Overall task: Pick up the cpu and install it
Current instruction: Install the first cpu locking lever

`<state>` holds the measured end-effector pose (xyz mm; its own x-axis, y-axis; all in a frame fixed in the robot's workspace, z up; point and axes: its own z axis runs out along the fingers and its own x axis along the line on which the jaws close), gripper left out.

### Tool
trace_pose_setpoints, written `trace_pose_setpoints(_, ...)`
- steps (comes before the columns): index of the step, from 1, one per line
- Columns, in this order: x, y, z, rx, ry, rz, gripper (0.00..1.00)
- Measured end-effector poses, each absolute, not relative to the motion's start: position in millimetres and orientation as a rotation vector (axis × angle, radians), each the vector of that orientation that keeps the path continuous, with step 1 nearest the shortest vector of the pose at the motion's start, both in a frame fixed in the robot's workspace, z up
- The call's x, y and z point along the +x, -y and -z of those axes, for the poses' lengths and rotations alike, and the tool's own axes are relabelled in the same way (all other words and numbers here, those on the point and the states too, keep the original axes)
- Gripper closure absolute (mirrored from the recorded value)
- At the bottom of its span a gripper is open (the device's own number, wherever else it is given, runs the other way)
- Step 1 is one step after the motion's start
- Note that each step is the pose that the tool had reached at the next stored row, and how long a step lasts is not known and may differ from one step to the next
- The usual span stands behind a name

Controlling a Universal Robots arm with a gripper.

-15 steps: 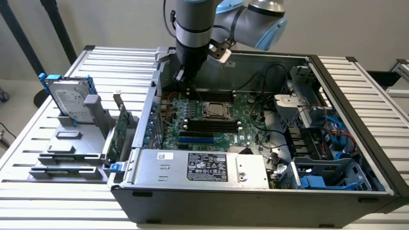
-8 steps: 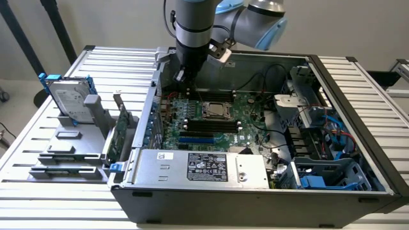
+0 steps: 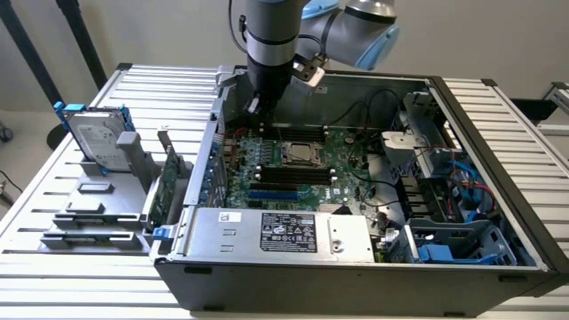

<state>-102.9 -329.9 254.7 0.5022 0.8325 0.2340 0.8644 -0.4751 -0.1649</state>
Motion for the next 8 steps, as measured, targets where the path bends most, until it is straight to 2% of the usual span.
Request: trace_pose_setpoints(8, -86.6, 329.9, -254.7, -2.489, 1.441, 0.186, 0.89)
